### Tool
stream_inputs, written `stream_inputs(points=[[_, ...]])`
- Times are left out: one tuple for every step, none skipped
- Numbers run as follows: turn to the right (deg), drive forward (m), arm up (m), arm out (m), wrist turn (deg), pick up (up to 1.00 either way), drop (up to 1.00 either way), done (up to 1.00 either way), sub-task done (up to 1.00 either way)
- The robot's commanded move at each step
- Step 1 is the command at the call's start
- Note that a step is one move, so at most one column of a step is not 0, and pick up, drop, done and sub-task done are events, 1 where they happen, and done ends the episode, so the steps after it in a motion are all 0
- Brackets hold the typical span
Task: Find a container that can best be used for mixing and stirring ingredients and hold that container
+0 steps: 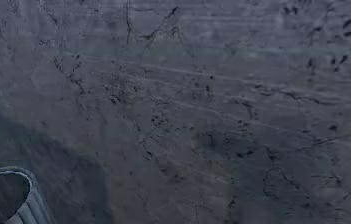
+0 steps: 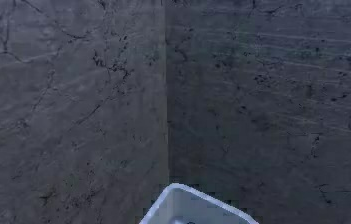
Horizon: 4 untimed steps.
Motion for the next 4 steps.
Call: stream_inputs(points=[[-45.0, 0.00, 0.00, 0.00, 0.0, 0.00, 0.00, 0.00, 0.00], [-45.0, 0.00, 0.00, 0.00, 0.0, 0.00, 0.00, 0.00, 0.00], [-45.0, 0.00, 0.00, 0.00, 0.0, 0.00, 0.00, 0.00, 0.00], [-9.0, 0.00, 0.00, 0.00, 0.0, 0.00, 0.00, 0.00, 0.00]])
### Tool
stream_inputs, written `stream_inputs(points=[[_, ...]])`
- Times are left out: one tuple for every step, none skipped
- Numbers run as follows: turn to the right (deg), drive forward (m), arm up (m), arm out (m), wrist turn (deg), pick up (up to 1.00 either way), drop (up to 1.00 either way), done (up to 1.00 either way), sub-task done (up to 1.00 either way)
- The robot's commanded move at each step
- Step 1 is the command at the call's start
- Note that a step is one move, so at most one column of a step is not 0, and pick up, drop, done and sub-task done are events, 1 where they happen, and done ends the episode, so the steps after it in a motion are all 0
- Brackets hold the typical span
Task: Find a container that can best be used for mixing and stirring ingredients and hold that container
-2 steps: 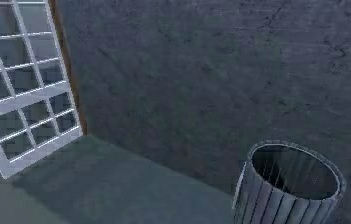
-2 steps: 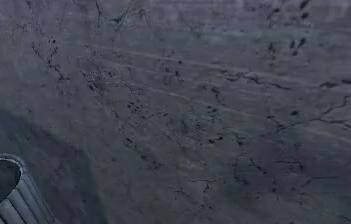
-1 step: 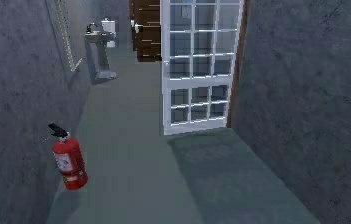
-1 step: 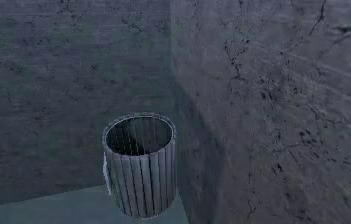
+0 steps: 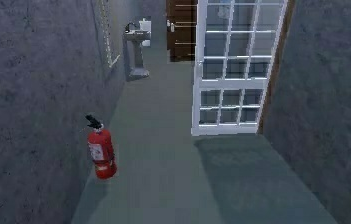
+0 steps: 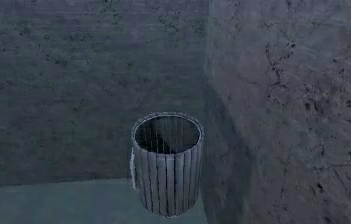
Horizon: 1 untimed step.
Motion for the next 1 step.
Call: stream_inputs(points=[[0.0, 1.00, 0.00, 0.00, 0.0, 0.00, 0.00, 0.00, 0.00]])
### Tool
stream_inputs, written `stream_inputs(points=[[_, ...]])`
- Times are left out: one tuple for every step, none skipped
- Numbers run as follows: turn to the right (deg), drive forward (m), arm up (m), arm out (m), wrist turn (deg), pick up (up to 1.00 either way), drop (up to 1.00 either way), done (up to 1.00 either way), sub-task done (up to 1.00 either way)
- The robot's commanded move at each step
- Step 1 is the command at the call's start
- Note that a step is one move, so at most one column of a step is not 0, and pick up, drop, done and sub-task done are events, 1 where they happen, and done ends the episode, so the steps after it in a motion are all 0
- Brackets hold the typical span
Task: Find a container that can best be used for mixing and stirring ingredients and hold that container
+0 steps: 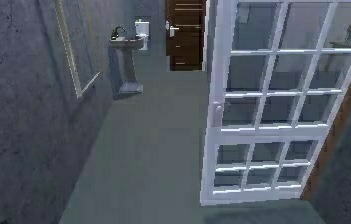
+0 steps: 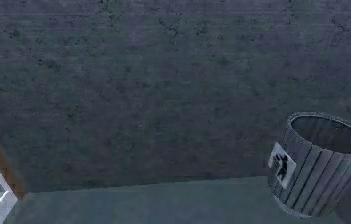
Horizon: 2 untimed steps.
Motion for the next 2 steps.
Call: stream_inputs(points=[[0.0, 1.00, 0.00, 0.00, 0.0, 0.00, 0.00, 0.00, 0.00], [-9.0, 0.00, 0.00, 0.00, 0.0, 0.00, 0.00, 0.00, 0.00]])
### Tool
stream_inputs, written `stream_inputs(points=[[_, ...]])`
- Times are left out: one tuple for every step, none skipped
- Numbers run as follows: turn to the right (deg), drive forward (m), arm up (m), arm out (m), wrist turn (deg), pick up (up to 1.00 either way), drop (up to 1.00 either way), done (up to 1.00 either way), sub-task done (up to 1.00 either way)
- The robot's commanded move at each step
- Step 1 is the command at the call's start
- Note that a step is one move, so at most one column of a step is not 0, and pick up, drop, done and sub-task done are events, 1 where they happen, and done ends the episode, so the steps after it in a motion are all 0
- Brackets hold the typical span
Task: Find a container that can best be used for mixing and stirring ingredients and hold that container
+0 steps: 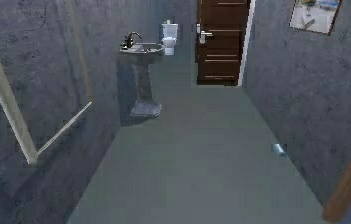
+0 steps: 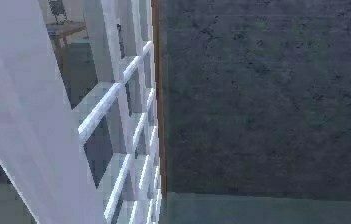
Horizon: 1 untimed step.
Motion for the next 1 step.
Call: stream_inputs(points=[[0.0, 0.40, 0.00, 0.00, 0.0, 0.00, 0.00, 0.00, 0.00]])
